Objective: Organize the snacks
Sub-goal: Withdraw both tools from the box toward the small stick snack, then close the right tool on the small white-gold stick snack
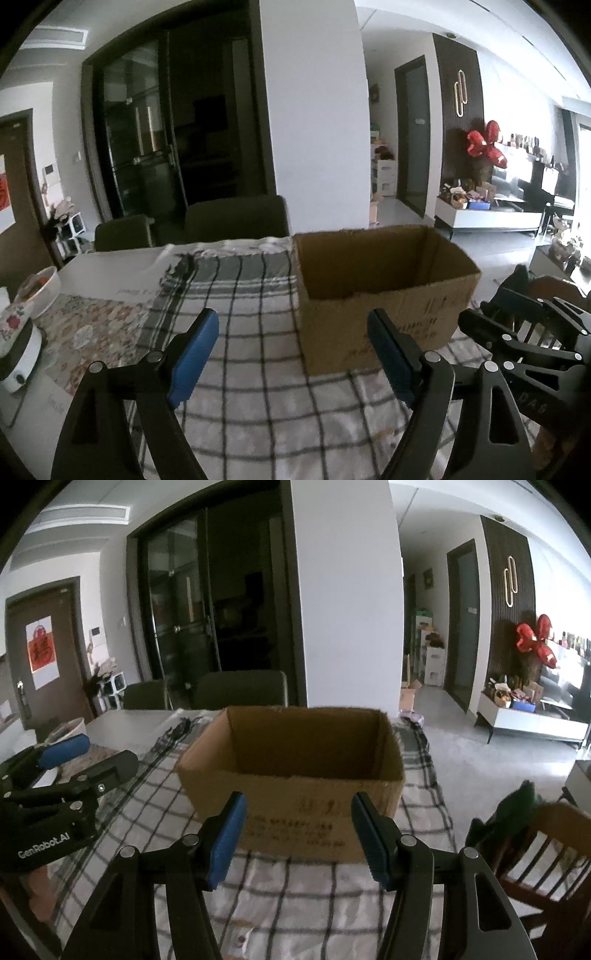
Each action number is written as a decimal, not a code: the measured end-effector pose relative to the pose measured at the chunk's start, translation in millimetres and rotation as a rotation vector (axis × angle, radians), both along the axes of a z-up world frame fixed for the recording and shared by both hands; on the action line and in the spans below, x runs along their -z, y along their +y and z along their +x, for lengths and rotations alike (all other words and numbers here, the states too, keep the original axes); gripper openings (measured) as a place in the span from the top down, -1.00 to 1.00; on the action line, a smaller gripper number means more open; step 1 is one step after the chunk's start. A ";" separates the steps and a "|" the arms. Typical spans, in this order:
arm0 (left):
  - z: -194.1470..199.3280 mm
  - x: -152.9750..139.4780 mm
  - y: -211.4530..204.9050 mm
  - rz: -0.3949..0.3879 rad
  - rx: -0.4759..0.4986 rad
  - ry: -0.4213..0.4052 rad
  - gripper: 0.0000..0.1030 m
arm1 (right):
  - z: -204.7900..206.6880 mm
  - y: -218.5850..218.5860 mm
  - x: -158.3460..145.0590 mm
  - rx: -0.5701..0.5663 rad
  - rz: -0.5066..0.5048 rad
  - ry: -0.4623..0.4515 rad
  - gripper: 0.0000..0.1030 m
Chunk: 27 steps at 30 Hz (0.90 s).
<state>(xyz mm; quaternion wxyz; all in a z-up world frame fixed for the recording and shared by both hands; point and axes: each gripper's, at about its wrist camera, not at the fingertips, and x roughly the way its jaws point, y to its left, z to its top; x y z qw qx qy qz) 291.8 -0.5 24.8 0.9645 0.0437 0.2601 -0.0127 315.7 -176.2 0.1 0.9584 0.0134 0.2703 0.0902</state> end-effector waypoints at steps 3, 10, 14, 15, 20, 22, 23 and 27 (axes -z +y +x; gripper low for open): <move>-11.3 7.9 7.0 -0.009 -0.009 0.019 -0.62 | -9.9 7.6 8.0 -0.017 0.004 0.022 -0.16; -31.1 38.0 21.5 -0.013 -0.033 0.092 -0.62 | -25.1 23.2 38.2 -0.056 0.009 0.105 -0.02; -37.1 58.5 25.9 0.002 -0.046 0.132 -0.62 | -30.0 31.5 59.2 -0.087 0.008 0.163 0.14; -38.1 63.5 26.4 0.008 -0.050 0.141 -0.62 | -31.2 32.5 63.1 -0.090 0.006 0.173 0.14; -40.4 84.7 29.4 0.016 -0.054 0.182 -0.62 | -34.1 41.8 82.5 -0.107 -0.005 0.233 0.27; -41.4 92.6 29.9 0.028 -0.058 0.194 -0.62 | -34.1 44.0 89.4 -0.113 -0.003 0.252 0.31; -41.5 95.5 29.7 0.034 -0.059 0.198 -0.62 | -34.0 45.2 93.6 -0.117 -0.001 0.264 0.36; -42.6 108.8 28.4 0.048 -0.055 0.226 -0.62 | -31.9 49.6 107.7 -0.125 -0.003 0.306 0.43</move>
